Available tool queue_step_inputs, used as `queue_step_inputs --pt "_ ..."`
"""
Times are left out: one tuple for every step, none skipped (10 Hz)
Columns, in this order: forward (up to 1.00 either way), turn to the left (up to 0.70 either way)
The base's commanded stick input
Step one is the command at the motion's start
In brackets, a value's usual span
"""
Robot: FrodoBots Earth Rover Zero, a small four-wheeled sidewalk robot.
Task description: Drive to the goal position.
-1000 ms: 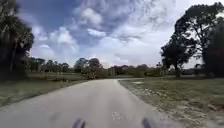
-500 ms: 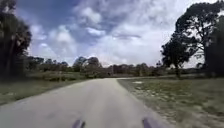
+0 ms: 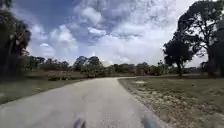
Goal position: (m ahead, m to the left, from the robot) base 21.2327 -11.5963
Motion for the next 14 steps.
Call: queue_step_inputs --pt "0.69 0.19" --pt "0.69 0.26" --pt "0.69 0.13" --pt "0.69 0.03" --pt "0.69 0.04" --pt "0.69 0.06" --pt "0.69 0.12" --pt "0.69 0.23" --pt "0.69 0.31" --pt "0.69 0.03" --pt "0.69 0.03" --pt "0.69 0.03" --pt "0.69 0.03" --pt "0.69 0.03"
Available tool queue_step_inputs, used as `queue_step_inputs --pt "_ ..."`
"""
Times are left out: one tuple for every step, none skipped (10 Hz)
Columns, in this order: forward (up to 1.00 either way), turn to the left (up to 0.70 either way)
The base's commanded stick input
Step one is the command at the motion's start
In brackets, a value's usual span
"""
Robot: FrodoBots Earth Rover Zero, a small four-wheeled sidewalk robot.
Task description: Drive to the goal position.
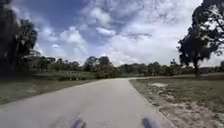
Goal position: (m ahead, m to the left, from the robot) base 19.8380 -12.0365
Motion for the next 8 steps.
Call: queue_step_inputs --pt "0.69 0.03" --pt "0.69 0.03" --pt "0.69 0.03" --pt "0.69 0.03" --pt "0.69 0.03" --pt "0.69 0.03" --pt "0.69 0.03" --pt "0.69 0.10"
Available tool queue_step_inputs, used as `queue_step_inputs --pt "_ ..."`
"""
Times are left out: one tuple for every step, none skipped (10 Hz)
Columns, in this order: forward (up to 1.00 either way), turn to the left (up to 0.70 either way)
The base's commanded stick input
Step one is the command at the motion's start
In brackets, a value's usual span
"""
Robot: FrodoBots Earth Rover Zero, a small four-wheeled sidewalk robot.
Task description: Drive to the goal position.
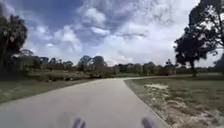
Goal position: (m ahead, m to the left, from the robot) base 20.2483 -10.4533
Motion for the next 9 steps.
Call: queue_step_inputs --pt "0.69 0.21" --pt "0.69 0.32" --pt "0.69 0.34" --pt "0.69 0.03" --pt "0.69 0.06" --pt "0.69 0.19" --pt "0.69 0.31" --pt "0.69 0.03" --pt "0.69 0.03"
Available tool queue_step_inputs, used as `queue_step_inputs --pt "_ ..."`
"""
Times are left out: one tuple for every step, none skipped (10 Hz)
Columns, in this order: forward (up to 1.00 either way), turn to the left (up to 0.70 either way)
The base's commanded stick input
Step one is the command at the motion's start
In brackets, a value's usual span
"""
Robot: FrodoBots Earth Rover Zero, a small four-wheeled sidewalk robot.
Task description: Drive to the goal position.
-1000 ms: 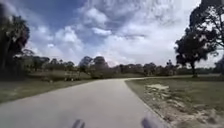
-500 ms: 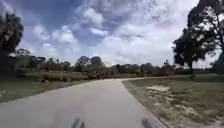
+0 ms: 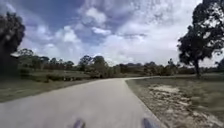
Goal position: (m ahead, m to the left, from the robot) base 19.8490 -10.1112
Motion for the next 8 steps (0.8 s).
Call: queue_step_inputs --pt "0.69 0.20" --pt "0.69 0.26" --pt "0.69 0.31" --pt "0.69 0.09" --pt "0.69 0.03" --pt "0.69 0.03" --pt "0.69 0.03" --pt "0.69 0.03"
